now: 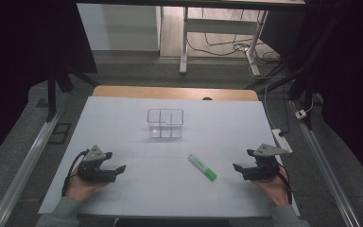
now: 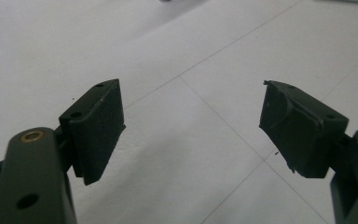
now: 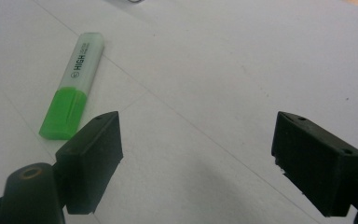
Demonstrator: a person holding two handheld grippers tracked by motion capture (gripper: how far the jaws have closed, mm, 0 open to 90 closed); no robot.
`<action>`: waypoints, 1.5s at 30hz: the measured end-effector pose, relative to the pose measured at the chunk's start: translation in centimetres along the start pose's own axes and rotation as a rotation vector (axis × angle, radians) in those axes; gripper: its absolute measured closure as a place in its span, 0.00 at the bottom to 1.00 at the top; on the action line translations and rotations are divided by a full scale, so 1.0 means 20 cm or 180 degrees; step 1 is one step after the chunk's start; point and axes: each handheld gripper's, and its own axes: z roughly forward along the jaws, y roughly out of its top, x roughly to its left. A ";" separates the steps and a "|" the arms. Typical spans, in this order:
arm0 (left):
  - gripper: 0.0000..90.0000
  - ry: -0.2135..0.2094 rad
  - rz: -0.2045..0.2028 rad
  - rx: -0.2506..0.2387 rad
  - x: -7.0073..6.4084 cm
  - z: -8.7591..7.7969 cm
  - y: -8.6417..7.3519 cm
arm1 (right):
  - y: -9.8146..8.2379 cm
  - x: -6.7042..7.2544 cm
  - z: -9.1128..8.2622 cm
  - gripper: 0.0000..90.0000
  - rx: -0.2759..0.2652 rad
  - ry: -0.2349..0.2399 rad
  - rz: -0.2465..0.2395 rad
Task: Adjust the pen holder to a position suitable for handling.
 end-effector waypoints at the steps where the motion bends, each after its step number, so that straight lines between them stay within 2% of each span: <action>1: 0.24 -0.0002 0.0003 0.0001 0.00 0.00 0.00 | 0.00 0.00 0.00 0.18 -0.0001 0.0017 -0.0003; 6: 0.24 0.0001 -0.0011 0.0018 0.00 0.00 0.00 | -0.01 -0.01 0.01 0.19 0.0021 0.0040 0.0055; 16: 0.24 -0.0018 -0.0035 0.0020 0.01 0.01 0.00 | -0.02 -0.01 0.01 0.21 0.0070 -0.0016 0.0068; 23: 0.25 -0.0002 -0.0028 0.0030 0.02 0.02 0.02 | -0.02 -0.01 0.02 0.22 0.0088 0.0000 0.0063; 35: 0.26 0.0047 -0.0019 0.0072 0.04 0.07 0.09 | -0.02 0.00 0.03 0.25 0.0096 0.0008 0.0049; 42: 0.28 0.0012 -0.0058 0.0052 0.06 0.11 0.13 | -0.03 0.00 0.03 0.25 0.0126 0.0002 0.0031; 45: 0.28 0.0022 -0.0007 0.0087 0.05 0.13 0.16 | -0.03 0.00 0.03 0.25 0.0139 0.0004 0.0030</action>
